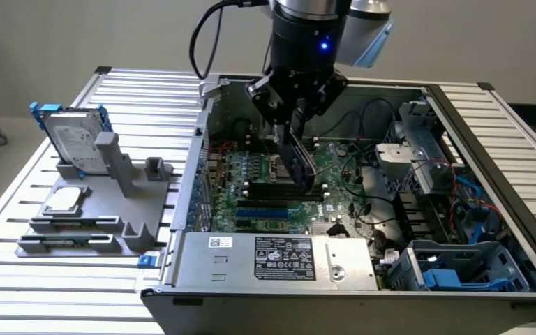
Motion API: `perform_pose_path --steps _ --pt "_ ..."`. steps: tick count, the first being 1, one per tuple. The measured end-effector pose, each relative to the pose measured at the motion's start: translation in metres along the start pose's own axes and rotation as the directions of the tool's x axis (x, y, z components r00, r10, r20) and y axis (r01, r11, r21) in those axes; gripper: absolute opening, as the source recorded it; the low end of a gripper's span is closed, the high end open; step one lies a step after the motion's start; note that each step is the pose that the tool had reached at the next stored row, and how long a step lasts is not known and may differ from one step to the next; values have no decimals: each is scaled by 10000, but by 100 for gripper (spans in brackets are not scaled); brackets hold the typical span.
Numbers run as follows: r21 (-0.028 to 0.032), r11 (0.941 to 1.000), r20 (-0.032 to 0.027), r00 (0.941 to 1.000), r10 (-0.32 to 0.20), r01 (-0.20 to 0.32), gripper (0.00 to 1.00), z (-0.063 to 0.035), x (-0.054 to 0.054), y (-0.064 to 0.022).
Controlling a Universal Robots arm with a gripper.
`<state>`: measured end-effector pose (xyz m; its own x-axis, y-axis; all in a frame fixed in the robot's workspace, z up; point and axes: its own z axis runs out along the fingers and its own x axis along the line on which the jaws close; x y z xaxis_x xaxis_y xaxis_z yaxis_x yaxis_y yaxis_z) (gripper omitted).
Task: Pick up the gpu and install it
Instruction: 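Insert the gpu into the slot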
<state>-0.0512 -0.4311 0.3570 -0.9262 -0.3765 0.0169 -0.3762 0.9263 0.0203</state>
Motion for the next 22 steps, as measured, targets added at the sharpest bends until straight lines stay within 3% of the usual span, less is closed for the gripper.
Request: perform_pose_path --steps 6,11,17,22 --pt "16 9941 -23 9941 -1082 1082 26 4 0 0" --pt "29 9802 -43 9802 -1981 1981 26 7 0 0" --pt "42 9527 -70 9527 -3039 3039 26 10 0 0" --pt "50 9209 -93 9209 -3897 3898 26 12 0 0"
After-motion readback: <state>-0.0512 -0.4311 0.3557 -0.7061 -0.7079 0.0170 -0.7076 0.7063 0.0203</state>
